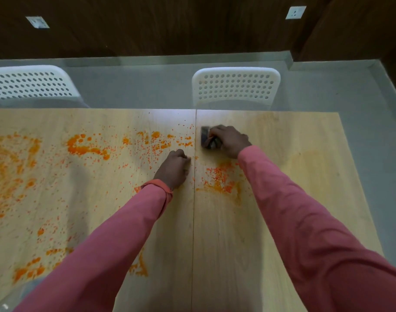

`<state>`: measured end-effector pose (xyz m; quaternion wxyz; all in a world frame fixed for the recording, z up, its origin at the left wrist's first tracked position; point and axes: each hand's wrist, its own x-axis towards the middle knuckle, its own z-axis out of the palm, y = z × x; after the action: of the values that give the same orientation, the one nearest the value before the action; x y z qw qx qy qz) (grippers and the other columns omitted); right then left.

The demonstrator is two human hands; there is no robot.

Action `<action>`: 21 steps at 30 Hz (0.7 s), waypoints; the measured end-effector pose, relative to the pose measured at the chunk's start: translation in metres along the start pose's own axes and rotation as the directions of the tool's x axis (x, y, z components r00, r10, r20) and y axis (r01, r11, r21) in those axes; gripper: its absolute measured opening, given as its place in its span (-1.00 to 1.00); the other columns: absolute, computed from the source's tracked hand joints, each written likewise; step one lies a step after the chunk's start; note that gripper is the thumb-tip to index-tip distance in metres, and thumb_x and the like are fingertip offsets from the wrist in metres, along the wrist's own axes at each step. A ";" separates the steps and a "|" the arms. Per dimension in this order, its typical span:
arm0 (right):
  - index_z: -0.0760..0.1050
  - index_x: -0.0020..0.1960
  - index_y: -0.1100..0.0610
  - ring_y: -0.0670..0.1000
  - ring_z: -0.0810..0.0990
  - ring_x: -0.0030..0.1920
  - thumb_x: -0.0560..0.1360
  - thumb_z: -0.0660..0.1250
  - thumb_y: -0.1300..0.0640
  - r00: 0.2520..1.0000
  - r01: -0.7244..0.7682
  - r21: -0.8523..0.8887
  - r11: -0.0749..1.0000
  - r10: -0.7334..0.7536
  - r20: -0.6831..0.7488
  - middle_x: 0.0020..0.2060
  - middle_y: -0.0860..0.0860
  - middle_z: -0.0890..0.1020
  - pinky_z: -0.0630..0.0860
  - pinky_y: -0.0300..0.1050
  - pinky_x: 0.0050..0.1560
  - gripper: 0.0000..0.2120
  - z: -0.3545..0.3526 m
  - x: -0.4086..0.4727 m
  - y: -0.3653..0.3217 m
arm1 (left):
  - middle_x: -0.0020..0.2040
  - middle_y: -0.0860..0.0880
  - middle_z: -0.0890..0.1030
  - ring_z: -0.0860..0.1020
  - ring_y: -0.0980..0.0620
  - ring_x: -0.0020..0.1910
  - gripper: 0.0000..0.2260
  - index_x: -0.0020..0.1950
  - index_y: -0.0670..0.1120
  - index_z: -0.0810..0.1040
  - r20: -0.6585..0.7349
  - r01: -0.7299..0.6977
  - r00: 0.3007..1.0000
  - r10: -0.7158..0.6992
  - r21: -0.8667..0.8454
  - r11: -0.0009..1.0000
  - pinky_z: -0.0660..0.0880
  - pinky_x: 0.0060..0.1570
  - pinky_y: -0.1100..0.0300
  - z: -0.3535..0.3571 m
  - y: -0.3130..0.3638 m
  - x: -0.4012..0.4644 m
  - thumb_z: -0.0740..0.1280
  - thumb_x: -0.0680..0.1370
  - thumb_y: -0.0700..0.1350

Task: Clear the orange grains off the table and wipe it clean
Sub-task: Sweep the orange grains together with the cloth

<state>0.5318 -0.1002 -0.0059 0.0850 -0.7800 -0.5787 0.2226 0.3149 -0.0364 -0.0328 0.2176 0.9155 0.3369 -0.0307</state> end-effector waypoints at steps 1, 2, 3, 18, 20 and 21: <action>0.46 0.36 0.01 0.15 0.38 0.35 0.60 0.16 0.30 0.999 0.039 -0.013 0.999 -0.039 0.027 0.38 0.01 0.46 0.23 -0.06 0.16 -0.60 0.007 -0.008 -0.003 | 0.26 -0.10 0.45 0.40 -0.09 0.22 -0.59 0.37 -0.17 0.48 -0.005 0.009 1.000 -0.009 -0.006 1.000 0.44 0.21 0.15 -0.001 0.000 0.001 0.36 0.52 -0.27; 0.45 0.37 -0.01 0.13 0.36 0.38 0.59 0.18 0.31 0.995 0.085 -0.031 0.996 -0.083 0.058 0.40 0.00 0.44 0.26 -0.02 0.24 -0.58 0.014 -0.019 -0.005 | 0.25 -0.09 0.46 0.41 -0.09 0.22 -0.59 0.36 -0.17 0.48 -0.005 0.017 1.000 -0.017 -0.014 1.000 0.44 0.20 0.15 -0.001 0.000 0.001 0.38 0.51 -0.26; 0.44 0.39 -0.02 0.12 0.34 0.40 0.57 0.19 0.31 0.989 0.119 -0.041 0.992 -0.115 0.096 0.43 -0.02 0.42 0.26 0.01 0.31 -0.55 0.023 -0.031 -0.005 | 0.25 -0.09 0.46 0.41 -0.08 0.21 -0.58 0.36 -0.17 0.48 -0.006 0.021 1.000 -0.021 -0.019 1.000 0.44 0.20 0.15 -0.002 -0.001 0.001 0.39 0.51 -0.26; 0.45 0.38 -0.08 0.27 0.41 0.29 0.54 0.21 0.27 0.919 -0.332 0.126 0.935 0.350 -0.181 0.47 -0.02 0.39 0.43 0.19 0.31 -0.53 0.016 -0.081 0.073 | 0.21 -0.16 0.45 0.43 -0.16 0.18 -0.63 0.34 -0.23 0.50 0.010 -0.017 1.000 0.017 0.084 0.996 0.50 0.18 0.05 0.002 0.005 -0.004 0.25 0.54 -0.39; 0.37 0.40 -0.18 0.25 0.41 0.30 0.60 0.15 0.17 0.892 -0.433 0.050 0.900 0.436 -0.117 0.49 -0.05 0.33 0.44 0.25 0.24 -0.57 0.019 -0.085 0.058 | 0.20 -0.15 0.45 0.43 -0.15 0.18 -0.64 0.34 -0.21 0.50 0.011 -0.026 1.000 0.025 0.102 0.994 0.50 0.19 0.05 0.002 0.004 -0.004 0.26 0.55 -0.36; 0.35 0.41 -0.20 0.24 0.40 0.31 0.61 0.13 0.15 0.897 -0.431 0.037 0.901 0.433 -0.093 0.50 -0.05 0.32 0.44 0.27 0.24 -0.57 0.023 -0.088 0.045 | 0.21 -0.15 0.45 0.42 -0.15 0.19 -0.64 0.34 -0.20 0.50 0.014 -0.027 1.000 0.026 0.113 0.993 0.50 0.18 0.05 0.002 0.005 -0.004 0.26 0.55 -0.35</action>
<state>0.5404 -0.2002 -0.0217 0.0682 -0.8982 -0.3846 0.2015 0.3148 -0.0430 -0.0324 0.1680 0.9306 0.3210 -0.0524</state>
